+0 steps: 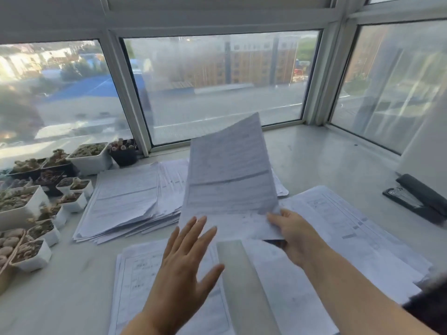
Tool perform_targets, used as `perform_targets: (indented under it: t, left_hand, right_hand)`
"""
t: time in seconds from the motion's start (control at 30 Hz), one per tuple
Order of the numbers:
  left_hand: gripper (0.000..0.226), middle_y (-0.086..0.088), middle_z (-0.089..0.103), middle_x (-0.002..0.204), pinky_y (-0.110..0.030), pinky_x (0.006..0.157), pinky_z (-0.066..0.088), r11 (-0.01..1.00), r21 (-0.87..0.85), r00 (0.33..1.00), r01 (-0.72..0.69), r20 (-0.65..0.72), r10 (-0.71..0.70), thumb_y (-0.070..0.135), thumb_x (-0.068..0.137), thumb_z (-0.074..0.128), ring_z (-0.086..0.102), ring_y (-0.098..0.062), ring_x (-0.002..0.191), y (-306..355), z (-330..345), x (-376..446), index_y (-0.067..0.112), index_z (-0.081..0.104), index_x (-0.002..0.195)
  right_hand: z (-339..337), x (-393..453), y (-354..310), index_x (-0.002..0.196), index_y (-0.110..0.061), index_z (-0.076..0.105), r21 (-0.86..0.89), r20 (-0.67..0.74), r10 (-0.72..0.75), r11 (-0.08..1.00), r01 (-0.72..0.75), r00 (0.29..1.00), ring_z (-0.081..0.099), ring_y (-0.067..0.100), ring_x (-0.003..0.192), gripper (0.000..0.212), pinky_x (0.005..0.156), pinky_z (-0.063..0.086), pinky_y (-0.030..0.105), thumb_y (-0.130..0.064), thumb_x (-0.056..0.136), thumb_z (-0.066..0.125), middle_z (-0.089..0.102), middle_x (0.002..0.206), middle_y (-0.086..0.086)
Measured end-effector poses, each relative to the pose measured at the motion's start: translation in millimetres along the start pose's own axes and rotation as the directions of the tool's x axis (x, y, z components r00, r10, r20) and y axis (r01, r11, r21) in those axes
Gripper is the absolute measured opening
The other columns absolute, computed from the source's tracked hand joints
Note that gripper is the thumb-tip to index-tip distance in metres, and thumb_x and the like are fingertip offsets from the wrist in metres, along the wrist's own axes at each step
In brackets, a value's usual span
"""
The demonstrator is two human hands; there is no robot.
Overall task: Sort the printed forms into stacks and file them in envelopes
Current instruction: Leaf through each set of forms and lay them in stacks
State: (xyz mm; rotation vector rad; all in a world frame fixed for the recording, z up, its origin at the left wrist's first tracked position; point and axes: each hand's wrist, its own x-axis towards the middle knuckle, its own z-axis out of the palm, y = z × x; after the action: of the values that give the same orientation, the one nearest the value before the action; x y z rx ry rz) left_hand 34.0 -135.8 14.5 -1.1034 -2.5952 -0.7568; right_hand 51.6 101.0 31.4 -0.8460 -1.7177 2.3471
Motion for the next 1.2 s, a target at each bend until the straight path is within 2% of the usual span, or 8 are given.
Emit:
perform_targets:
  t: [0.13, 0.27, 0.43, 0.6, 0.73, 0.93, 1.03, 1.2]
  left_hand:
    - [0.047, 0.005, 0.042, 0.146, -0.039, 0.116, 0.023, 0.991, -0.102, 0.988, 0.083, -0.124, -0.096, 0.035, 0.089, 0.059, 0.027, -0.011, 0.141, -15, 25, 74, 0.024, 0.051, 0.134]
    - [0.043, 0.007, 0.041, 0.145, -0.028, 0.116, 0.018, 0.978, -0.045, 0.979, 0.203, -0.019, -0.204, 0.034, 0.089, 0.061, 0.029, -0.011, 0.137, -42, 71, 140, 0.025, 0.054, 0.131]
    - [0.057, 0.009, 0.035, 0.148, -0.036, 0.115, 0.017, 0.963, 0.052, 0.956, 0.266, 0.114, -0.270, 0.052, 0.083, 0.060, 0.024, -0.012, 0.140, -66, 134, 189, 0.031, 0.047, 0.135]
    - [0.042, 0.031, 0.045, 0.121, -0.001, 0.091, 0.020, 0.925, -0.124, 0.933, 0.359, 0.084, -0.351, 0.045, 0.074, 0.071, 0.039, 0.006, 0.121, -85, 157, 188, 0.034, 0.063, 0.114]
    - [0.020, 0.051, 0.049, 0.099, 0.010, 0.078, 0.023, 0.881, -0.268, 0.920, 0.390, 0.069, -0.386, 0.042, 0.070, 0.074, 0.039, 0.030, 0.099, -97, 155, 183, 0.040, 0.066, 0.088]
    - [0.005, 0.026, 0.066, 0.084, 0.001, 0.068, 0.036, 0.796, -0.407, 0.890, 0.448, 0.121, -0.439, 0.032, 0.082, 0.068, 0.058, 0.014, 0.081, -102, 149, 184, 0.033, 0.070, 0.087]
    - [0.027, 0.013, 0.069, 0.082, -0.012, 0.061, 0.042, 0.779, -0.433, 0.875, 0.453, 0.045, -0.483, 0.025, 0.087, 0.057, 0.060, 0.003, 0.073, -101, 149, 186, 0.043, 0.059, 0.107]
    - [0.051, 0.022, 0.057, 0.067, -0.018, 0.051, 0.037, 0.831, -0.366, 0.889, 0.419, -0.023, -0.458, 0.011, 0.087, 0.054, 0.053, 0.002, 0.063, -98, 147, 185, 0.052, 0.044, 0.115]
  right_hand:
    - [-24, 75, -52, 0.098, -0.011, 0.061, 0.260, -0.075, -0.064, 0.962, 0.082, 0.995, 0.066, 0.023, 0.078, 0.018, 0.059, 0.060, 0.034, -0.004, 0.100, 0.044, 0.069, 0.089, 0.006]
    - [-31, 140, -74, 0.100, -0.014, 0.063, 0.477, -0.054, -0.087, 0.873, 0.103, 0.995, 0.072, 0.023, 0.077, 0.021, 0.057, 0.061, 0.033, -0.003, 0.100, 0.044, 0.074, 0.088, 0.007]
    - [-7, 211, -46, 0.100, -0.017, 0.063, 0.475, 0.080, -0.048, 0.880, 0.004, 0.996, 0.074, 0.019, 0.071, 0.029, 0.063, 0.061, 0.036, -0.002, 0.101, 0.039, 0.077, 0.084, 0.002]
    - [6, 251, -2, 0.103, -0.024, 0.064, 0.462, 0.157, 0.016, 0.882, -0.087, 0.988, 0.071, 0.015, 0.087, 0.028, 0.087, 0.048, 0.055, -0.008, 0.101, 0.042, 0.076, 0.092, -0.006]
    - [2, 257, 23, 0.104, -0.021, 0.065, 0.550, 0.210, -0.008, 0.828, -0.111, 0.978, 0.074, 0.018, 0.084, 0.028, 0.083, 0.050, 0.050, -0.008, 0.101, 0.040, 0.076, 0.098, -0.002]
    - [4, 258, 24, 0.096, -0.017, 0.067, 0.526, 0.181, 0.008, 0.845, -0.103, 0.984, 0.074, 0.017, 0.079, 0.026, 0.080, 0.053, 0.049, -0.004, 0.098, 0.045, 0.077, 0.091, -0.001]
    - [4, 257, 23, 0.097, -0.017, 0.067, 0.519, 0.171, 0.011, 0.849, -0.100, 0.985, 0.074, 0.017, 0.081, 0.024, 0.078, 0.056, 0.048, -0.004, 0.097, 0.047, 0.077, 0.093, -0.002]
    - [3, 256, 24, 0.101, -0.017, 0.067, 0.530, 0.151, 0.006, 0.844, -0.086, 0.988, 0.074, 0.018, 0.086, 0.024, 0.074, 0.058, 0.051, -0.005, 0.097, 0.047, 0.076, 0.098, -0.002]
